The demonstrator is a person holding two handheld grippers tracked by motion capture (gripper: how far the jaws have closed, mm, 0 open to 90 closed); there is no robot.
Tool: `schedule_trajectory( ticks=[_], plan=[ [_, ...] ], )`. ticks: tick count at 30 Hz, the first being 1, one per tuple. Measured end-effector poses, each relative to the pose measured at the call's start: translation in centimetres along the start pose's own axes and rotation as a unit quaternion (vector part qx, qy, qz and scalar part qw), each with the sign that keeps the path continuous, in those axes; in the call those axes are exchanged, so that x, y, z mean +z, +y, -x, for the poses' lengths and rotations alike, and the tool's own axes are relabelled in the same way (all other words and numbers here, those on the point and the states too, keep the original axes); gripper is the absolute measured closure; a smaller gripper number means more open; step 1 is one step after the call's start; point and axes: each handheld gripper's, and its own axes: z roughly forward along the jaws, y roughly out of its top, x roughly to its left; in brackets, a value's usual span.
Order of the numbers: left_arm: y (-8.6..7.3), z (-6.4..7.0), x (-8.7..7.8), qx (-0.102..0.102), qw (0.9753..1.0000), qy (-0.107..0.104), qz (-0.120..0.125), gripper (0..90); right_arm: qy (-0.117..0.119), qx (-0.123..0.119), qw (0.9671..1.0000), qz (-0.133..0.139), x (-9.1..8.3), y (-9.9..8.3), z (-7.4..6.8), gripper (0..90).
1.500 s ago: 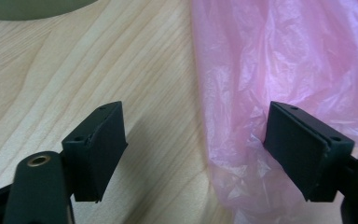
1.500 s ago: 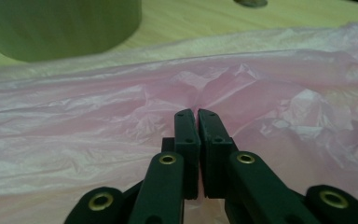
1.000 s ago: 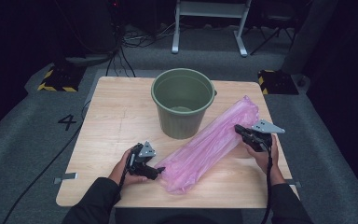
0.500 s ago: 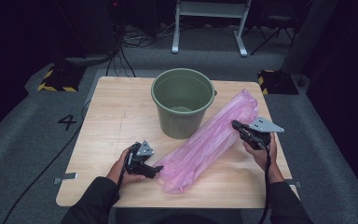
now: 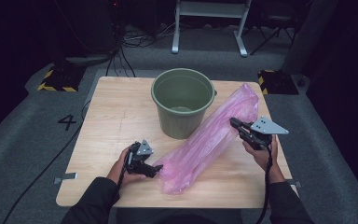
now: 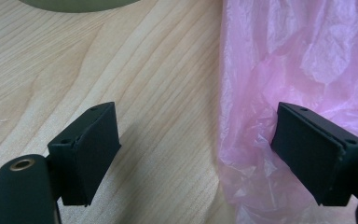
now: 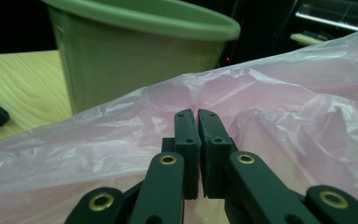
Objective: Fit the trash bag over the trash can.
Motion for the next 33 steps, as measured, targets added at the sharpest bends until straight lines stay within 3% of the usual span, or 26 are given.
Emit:
schedule_trajectory(
  ticks=[11,13,18,21,26,29,33],
  plan=[
    [0.2,-0.2,-0.1,-0.010,0.9999,0.012,-0.005,15.9,0.025,-0.048,0.9980,0.033,-0.4,3.7,-1.8,88.1],
    [0.3,-0.2,-0.4,-0.007,1.0000,0.006,0.001,16.9,0.029,-0.056,0.9972,0.040,-0.5,4.3,-2.2,88.0],
    [1.1,-0.1,-2.0,-0.002,0.9994,0.016,0.030,17.2,0.036,-0.077,0.9953,0.048,-0.3,5.6,-2.9,88.1],
    [1.7,-0.1,-4.2,-0.007,0.9973,0.021,0.070,17.1,0.041,-0.088,0.9940,0.049,0.1,6.4,-3.3,88.0],
    [3.5,0.5,-7.5,-0.017,0.9917,0.002,0.128,17.1,0.044,-0.123,0.9903,0.048,0.5,7.8,-4.3,88.1],
    [5.1,2.0,-8.8,0.002,0.9881,-0.018,0.153,18.1,0.044,-0.137,0.9886,0.044,1.0,8.3,-4.8,88.0],
    [7.1,4.3,-9.0,0.030,0.9859,-0.040,0.159,16.1,0.042,-0.147,0.9875,0.041,1.5,8.9,-5.1,88.1]
  ],
)
